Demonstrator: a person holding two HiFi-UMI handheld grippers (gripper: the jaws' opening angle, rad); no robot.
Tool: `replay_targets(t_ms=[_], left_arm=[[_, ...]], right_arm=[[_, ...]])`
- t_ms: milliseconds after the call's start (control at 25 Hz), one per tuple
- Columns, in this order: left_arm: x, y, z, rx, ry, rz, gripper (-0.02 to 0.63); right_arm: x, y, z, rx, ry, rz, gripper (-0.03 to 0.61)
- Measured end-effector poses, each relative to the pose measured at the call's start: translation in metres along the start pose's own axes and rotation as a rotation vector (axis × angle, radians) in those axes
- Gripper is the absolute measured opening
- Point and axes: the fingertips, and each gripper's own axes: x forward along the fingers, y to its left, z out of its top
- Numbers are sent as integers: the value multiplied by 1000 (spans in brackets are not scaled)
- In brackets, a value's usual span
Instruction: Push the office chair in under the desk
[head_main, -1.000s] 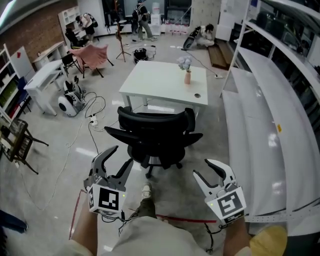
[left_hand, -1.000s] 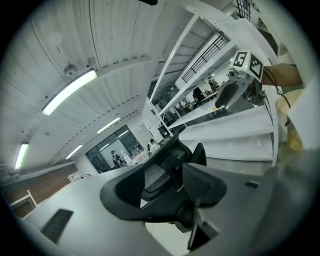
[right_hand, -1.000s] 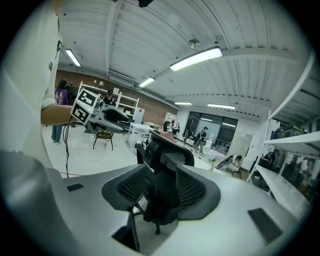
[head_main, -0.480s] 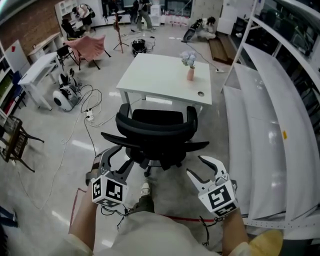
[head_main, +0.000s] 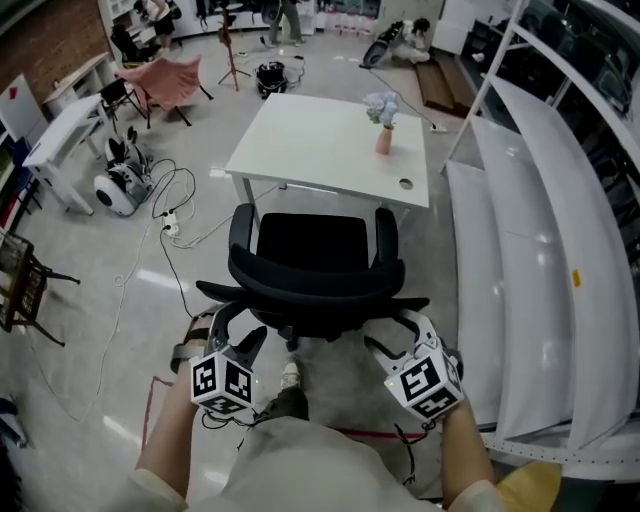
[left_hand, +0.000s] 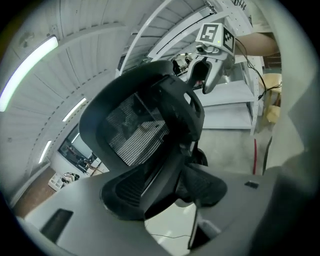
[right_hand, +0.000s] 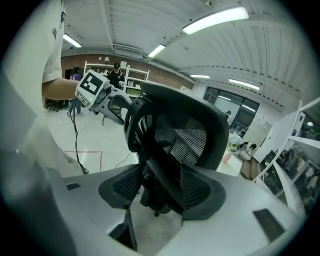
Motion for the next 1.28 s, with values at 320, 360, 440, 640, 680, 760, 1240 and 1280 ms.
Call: replay_targets(t_ms=[320, 360, 440, 640, 680, 760, 1240, 1280], left_arm=[[35, 10, -16, 28, 48, -63, 239], [39, 13, -17, 34, 52, -66, 222], [45, 16, -20, 33, 57, -99, 243], [51, 19, -20, 17, 26, -166, 248], [52, 19, -19, 21, 19, -171, 250], [53, 19, -18, 22, 7, -182, 253], [78, 54, -26, 34, 1, -219, 252], [80, 59, -27, 34, -2, -218, 252]], right_arm=[[37, -19, -14, -7, 104, -4, 241], [40, -21, -17, -8, 120, -8, 235], [46, -25, -21, 9, 137, -2, 214], [53, -30, -23, 72, 132, 48, 232], [53, -31, -23, 79, 134, 53, 237], [53, -33, -24, 88, 140, 60, 247], [81, -54, -9, 104, 127, 19, 250], [85, -57, -7, 108, 125, 18, 250]])
